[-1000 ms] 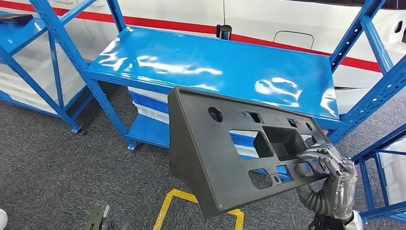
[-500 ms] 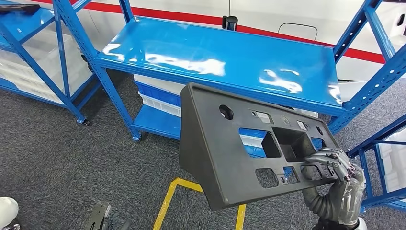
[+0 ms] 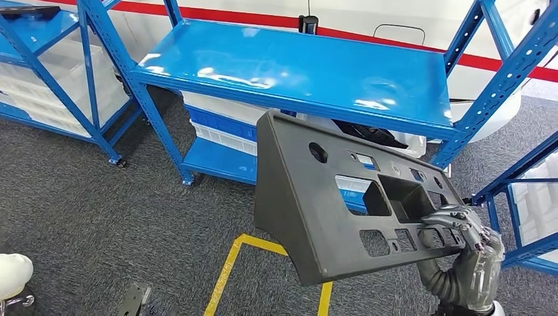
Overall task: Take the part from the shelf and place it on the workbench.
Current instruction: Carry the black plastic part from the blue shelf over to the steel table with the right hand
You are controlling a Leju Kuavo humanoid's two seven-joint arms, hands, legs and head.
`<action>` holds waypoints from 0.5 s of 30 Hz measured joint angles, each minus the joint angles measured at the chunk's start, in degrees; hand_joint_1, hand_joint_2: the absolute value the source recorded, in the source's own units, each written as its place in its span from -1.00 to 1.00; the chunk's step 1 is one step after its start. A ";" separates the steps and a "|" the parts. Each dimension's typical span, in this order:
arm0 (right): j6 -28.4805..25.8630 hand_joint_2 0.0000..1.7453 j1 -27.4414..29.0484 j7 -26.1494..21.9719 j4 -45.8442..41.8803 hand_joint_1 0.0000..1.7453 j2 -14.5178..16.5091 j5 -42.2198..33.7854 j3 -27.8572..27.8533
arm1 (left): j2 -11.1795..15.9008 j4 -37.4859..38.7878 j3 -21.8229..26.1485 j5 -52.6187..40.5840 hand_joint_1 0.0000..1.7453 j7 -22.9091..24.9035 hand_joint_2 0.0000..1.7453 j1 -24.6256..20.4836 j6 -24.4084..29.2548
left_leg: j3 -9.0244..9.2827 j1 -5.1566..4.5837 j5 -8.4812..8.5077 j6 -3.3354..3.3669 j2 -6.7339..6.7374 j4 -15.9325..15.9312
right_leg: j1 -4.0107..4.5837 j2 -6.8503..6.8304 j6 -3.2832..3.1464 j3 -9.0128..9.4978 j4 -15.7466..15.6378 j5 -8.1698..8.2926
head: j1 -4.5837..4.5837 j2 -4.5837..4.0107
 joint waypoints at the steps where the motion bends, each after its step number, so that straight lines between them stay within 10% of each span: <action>1: -0.05 1.00 -0.03 -0.11 0.00 1.00 -0.04 -0.29 0.00 | 0.04 0.00 -0.02 0.04 -1.00 -0.07 1.00 0.07 0.05 | 0.53 -0.23 -0.37 0.38 -0.06 -1.25 | 0.00 -0.02 0.44 -0.25 0.07 0.30 | 0.00 0.00; 5: -0.12 1.00 -0.16 -0.62 0.01 1.00 -0.26 -1.57 0.03 | 0.08 0.01 -0.04 0.16 -1.00 -0.20 1.00 0.31 0.20 | -0.74 -0.50 1.56 2.19 0.27 -2.27 | 0.13 0.06 1.60 -1.63 1.22 0.01 | 0.07 0.00; 10: -0.11 1.00 -0.67 -1.10 0.30 1.00 -0.52 -2.38 0.09 | -0.20 0.03 -0.04 0.44 -1.00 -0.33 1.00 0.24 0.46 | -4.73 -0.46 4.80 3.05 0.68 -2.45 | 0.03 0.16 0.82 -5.26 14.57 -8.50 | 0.33 0.00; 12: -0.07 1.00 -0.92 -1.10 0.51 1.00 -0.53 -2.55 0.10 | -0.31 0.07 -0.03 0.59 -1.00 -0.41 1.00 0.25 0.60 | -6.52 -0.43 6.14 2.76 0.74 -2.31 | -0.18 0.16 2.13 -2.86 13.62 -6.55 | 0.34 0.00; 15: -0.04 1.00 -1.40 -1.11 0.63 1.00 -0.51 -2.64 0.16 | -0.45 0.14 -0.01 0.72 -1.00 -0.58 1.00 0.28 0.89 | -8.72 -0.50 7.83 1.85 0.67 -1.59 | -0.40 0.24 2.93 5.22 2.16 -4.63 | 0.26 0.00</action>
